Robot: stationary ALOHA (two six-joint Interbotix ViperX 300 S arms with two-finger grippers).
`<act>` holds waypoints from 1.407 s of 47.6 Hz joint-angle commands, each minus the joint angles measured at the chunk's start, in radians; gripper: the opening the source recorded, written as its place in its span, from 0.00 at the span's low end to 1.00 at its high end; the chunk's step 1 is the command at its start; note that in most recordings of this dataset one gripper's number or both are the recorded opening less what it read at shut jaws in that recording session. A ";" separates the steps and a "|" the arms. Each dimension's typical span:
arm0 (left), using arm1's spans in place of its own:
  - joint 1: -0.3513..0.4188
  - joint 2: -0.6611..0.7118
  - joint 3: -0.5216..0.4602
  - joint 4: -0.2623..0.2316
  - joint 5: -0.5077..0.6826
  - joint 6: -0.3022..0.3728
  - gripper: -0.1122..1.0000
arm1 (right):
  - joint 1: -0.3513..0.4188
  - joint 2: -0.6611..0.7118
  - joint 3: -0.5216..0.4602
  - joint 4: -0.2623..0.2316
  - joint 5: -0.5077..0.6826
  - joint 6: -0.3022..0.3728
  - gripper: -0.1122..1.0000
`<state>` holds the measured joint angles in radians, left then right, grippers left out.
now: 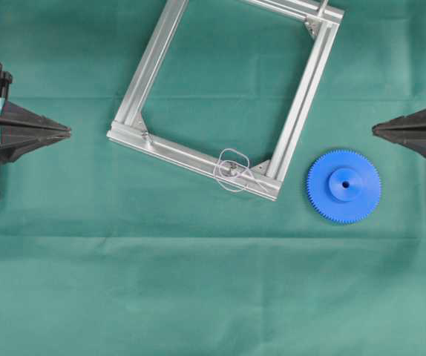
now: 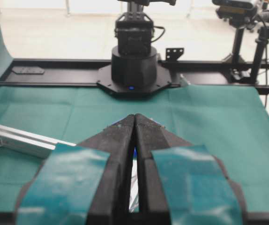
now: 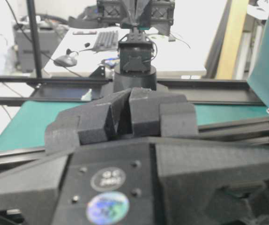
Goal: Find the location of the shaft and insert the gear.
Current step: 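Move the right gripper open over the blue gear's hub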
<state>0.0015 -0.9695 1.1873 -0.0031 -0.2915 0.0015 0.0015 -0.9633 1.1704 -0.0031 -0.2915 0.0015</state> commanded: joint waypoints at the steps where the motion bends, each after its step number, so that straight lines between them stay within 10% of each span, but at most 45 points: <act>1: 0.002 0.020 -0.035 -0.011 0.021 0.009 0.11 | -0.012 0.006 -0.009 0.005 0.006 -0.002 0.10; 16: 0.002 0.031 -0.051 -0.015 0.069 0.009 0.11 | -0.034 0.009 -0.072 0.005 0.219 0.023 0.30; 30: 0.002 0.014 -0.051 -0.015 0.123 0.008 0.11 | -0.101 0.011 -0.081 0.005 0.350 0.086 0.92; 67: 0.002 0.012 -0.051 -0.015 0.146 0.011 0.11 | -0.104 0.118 -0.192 0.005 0.881 0.190 0.92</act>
<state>0.0015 -0.9603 1.1643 -0.0153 -0.1411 0.0107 -0.1012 -0.8621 1.0078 0.0000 0.5461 0.1887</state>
